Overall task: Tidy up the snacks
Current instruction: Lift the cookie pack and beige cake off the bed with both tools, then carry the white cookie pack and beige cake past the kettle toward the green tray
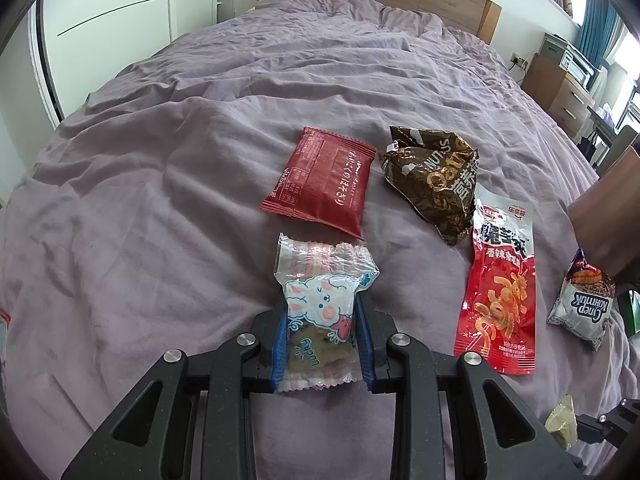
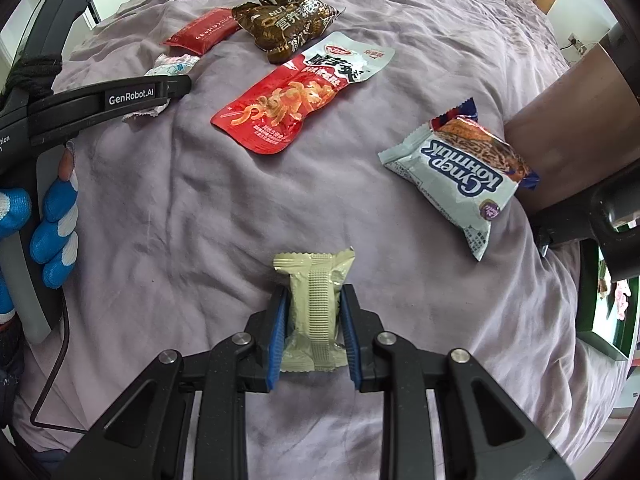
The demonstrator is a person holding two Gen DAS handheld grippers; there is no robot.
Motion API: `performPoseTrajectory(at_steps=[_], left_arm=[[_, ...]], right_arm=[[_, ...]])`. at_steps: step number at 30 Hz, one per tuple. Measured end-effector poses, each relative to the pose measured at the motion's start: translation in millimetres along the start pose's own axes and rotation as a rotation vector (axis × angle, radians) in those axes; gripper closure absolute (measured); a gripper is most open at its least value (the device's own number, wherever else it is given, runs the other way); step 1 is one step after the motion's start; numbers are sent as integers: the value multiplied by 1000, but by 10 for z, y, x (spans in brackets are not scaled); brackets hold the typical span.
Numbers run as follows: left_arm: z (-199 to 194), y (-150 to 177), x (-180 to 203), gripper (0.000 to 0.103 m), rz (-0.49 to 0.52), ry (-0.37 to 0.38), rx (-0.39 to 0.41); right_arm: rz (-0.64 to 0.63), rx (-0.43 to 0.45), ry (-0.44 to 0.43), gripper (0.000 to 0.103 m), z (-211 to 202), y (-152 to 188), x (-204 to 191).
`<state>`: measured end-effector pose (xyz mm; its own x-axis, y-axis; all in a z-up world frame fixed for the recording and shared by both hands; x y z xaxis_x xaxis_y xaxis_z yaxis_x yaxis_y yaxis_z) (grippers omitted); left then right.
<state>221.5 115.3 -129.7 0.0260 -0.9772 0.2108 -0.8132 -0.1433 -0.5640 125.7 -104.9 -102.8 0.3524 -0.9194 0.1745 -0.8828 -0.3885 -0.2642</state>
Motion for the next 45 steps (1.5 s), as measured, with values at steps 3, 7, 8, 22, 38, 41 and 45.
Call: performPoseTrajectory(at_steps=[3,7,8,22,38,41,45], left_arm=[[-30,4,1,78,-3,1,4],[-72,8,-3,78,-7,2,9],[-83,8,-1,78,-5,2,12],[-194,8,24,78,4,-2,41],[-278,9,102,78,25,-7,71],[-297,7,112,78,27,-8,76],[-356,23,172,78,42,-6,87]], right_arm=[[2,0,0,24,-12,-7,4],[3,1,1,24,-19,-9,6],[5,2,1,24,-24,-10,8],[22,12,9,24,-34,-7,19],[23,31,15,24,-103,-1,31],[24,34,17,24,-121,10,29],[27,38,17,24,-148,17,35]])
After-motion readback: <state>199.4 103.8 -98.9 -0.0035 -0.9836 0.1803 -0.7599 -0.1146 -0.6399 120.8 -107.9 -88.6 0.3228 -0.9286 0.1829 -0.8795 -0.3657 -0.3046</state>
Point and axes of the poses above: each gripper's, at about its wrist camera, not at the fingertips, and z roughly the way its jaws point, x to its right, y to its underside, the point moved 4 cm from there along z, roughly the way its jaws point, and after that the axes turned 6 degrees about y, right-handed, at the moved point
